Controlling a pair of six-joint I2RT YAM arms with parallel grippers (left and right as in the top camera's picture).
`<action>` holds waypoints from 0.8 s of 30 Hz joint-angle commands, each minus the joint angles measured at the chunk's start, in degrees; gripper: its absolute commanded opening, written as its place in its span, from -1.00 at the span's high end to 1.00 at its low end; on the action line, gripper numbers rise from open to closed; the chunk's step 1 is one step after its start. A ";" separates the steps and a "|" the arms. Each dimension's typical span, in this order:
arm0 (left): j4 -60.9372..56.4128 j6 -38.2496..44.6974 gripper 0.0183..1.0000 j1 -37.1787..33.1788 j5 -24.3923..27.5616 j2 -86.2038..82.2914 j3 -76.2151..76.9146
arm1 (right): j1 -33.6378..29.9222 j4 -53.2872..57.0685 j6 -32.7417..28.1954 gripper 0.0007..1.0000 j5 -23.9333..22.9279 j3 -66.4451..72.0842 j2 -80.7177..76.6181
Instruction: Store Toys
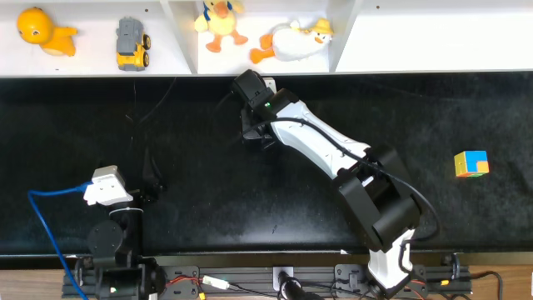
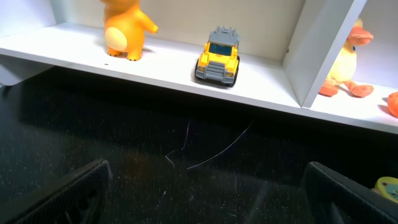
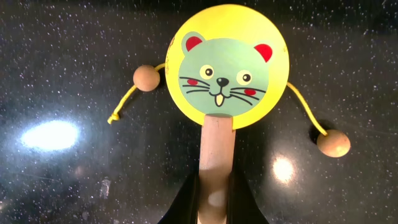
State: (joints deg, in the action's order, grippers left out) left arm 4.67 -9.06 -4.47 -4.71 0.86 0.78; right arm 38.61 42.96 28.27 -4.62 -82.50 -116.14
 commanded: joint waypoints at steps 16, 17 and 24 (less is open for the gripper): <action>-0.13 -0.22 -1.00 0.42 0.74 -0.70 -0.31 | 0.57 16.41 0.00 0.91 -1.38 -1.44 17.81; -0.11 -0.22 -1.00 0.42 0.74 -0.70 -0.31 | 0.48 18.53 0.00 0.91 -2.97 -1.44 19.43; -0.13 -0.22 -1.00 0.42 0.76 -0.70 -0.31 | -2.19 26.32 -2.10 0.91 -8.55 0.26 29.92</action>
State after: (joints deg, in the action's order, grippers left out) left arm 4.67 -9.06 -4.47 -4.71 0.86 0.78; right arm 38.02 68.79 27.79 -9.52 -83.05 -90.00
